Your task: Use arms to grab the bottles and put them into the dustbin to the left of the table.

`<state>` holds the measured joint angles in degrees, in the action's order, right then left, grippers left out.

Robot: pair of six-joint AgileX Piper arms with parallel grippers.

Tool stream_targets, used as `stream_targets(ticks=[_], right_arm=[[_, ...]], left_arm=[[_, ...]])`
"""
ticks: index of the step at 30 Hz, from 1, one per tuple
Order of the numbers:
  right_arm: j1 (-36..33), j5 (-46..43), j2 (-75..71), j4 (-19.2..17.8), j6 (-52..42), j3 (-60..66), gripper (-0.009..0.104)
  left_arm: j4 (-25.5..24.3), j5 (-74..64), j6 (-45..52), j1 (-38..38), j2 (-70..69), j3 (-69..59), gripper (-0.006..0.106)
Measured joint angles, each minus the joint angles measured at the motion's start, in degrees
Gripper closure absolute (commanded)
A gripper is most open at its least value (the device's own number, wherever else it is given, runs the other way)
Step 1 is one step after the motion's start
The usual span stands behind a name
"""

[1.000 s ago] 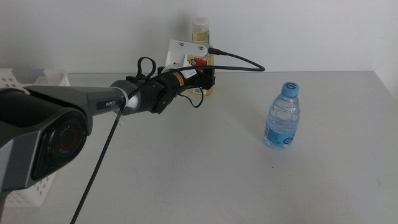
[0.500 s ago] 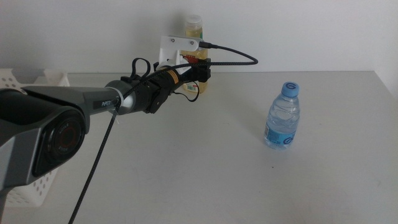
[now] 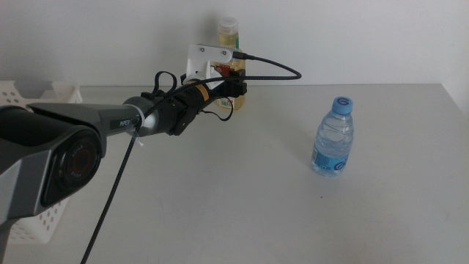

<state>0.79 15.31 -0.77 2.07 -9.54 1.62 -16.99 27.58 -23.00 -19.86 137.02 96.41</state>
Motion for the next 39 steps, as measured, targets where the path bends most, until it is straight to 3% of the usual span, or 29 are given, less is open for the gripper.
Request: stream_targets(ticks=[2, 13, 21, 33, 39], right_arm=[[0.0, 0.0, 0.0, 0.0, 0.0, 0.0, 0.020], [0.0, 0.0, 0.0, 0.0, 0.0, 0.0, 0.020], [0.0, 0.0, 0.0, 0.0, 0.0, 0.0, 0.020], [0.0, 0.0, 0.0, 0.0, 0.0, 0.0, 0.020], [0.0, 0.0, 0.0, 0.0, 0.0, 0.0, 0.020]], left_arm=[[-0.1, 0.1, -0.1, 0.0, 0.1, 0.1, 0.102], [-5.6, -7.1, -0.3, -0.1, -8.3, -7.3, 0.102], [-5.8, -11.6, 3.1, 0.0, -21.8, -17.6, 0.102], [-4.5, -46.3, 5.2, 0.2, -47.3, -20.2, 0.102], [-2.8, -63.1, 7.4, 3.9, -56.8, -20.3, 0.102]])
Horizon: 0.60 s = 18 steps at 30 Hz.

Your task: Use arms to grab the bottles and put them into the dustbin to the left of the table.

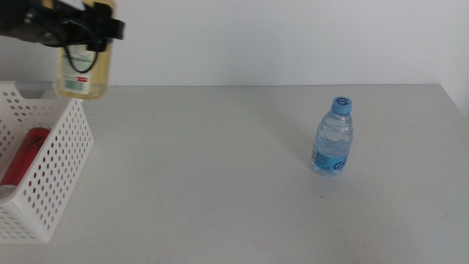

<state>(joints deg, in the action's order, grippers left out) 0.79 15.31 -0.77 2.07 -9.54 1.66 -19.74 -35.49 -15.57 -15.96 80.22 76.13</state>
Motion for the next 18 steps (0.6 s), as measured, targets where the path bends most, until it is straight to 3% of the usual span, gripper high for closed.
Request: stream_targets(ticks=[9, 13, 18], right_arm=[[0.0, 0.0, 0.0, 0.0, 0.0, 0.0, 0.020], [0.0, 0.0, 0.0, 0.0, 0.0, 0.0, 0.020], [0.0, 0.0, 0.0, 0.0, 0.0, 0.0, 0.020]], left_arm=[[2.3, -16.5, 10.4, 11.4, -8.6, 0.0, 0.102], [6.4, -20.9, 17.1, 18.7, -8.9, 0.0, 0.102], [15.3, -22.2, 25.2, 26.8, -6.8, 0.0, 0.102]])
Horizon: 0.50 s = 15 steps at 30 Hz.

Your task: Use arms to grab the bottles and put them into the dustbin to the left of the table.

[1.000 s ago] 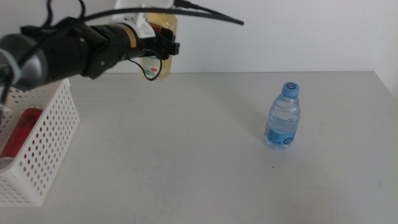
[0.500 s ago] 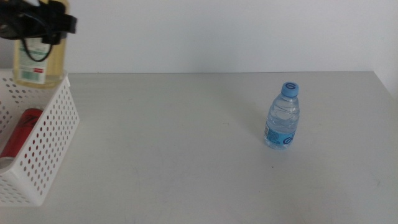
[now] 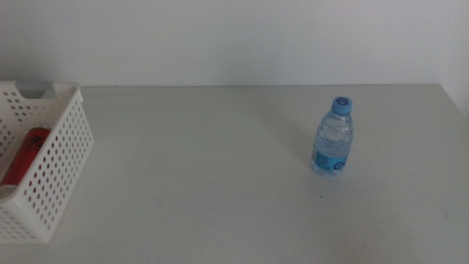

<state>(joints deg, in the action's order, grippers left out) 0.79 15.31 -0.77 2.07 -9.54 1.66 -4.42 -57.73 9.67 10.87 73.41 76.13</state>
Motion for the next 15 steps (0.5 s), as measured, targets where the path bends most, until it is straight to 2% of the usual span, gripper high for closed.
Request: stream_targets(ticks=[3, 5, 15], right_arm=[[0.0, 0.0, 0.0, 0.0, 0.0, 0.0, 0.020], [0.0, 0.0, 0.0, 0.0, 0.0, 0.0, 0.020], [0.0, 0.0, 0.0, 0.0, 0.0, 0.0, 0.020]], left_arm=[[5.6, 0.0, 4.4, 3.1, 3.3, 0.0, 0.102], [7.5, 0.1, 5.8, 4.2, 5.9, 0.0, 0.102], [9.5, 1.5, 6.8, 4.5, 19.4, 0.0, 0.100]])
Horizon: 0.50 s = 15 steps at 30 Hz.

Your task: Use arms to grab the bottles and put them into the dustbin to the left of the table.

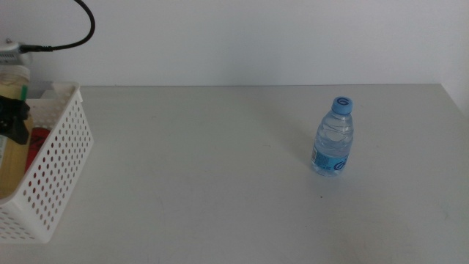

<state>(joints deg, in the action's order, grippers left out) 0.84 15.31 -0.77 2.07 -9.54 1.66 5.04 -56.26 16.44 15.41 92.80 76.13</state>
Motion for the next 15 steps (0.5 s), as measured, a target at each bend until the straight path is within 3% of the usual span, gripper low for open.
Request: stream_targets(ticks=[5, 15], right_arm=[[0.0, 0.0, 0.0, 0.0, 0.0, 0.0, 0.020], [0.0, 0.0, 0.0, 0.0, 0.0, 0.0, 0.020]], left_arm=[[0.8, 0.8, 0.1, 0.0, 4.3, 0.0, 0.083], [2.3, 1.9, 2.5, 0.0, 5.5, 0.0, 0.011]])
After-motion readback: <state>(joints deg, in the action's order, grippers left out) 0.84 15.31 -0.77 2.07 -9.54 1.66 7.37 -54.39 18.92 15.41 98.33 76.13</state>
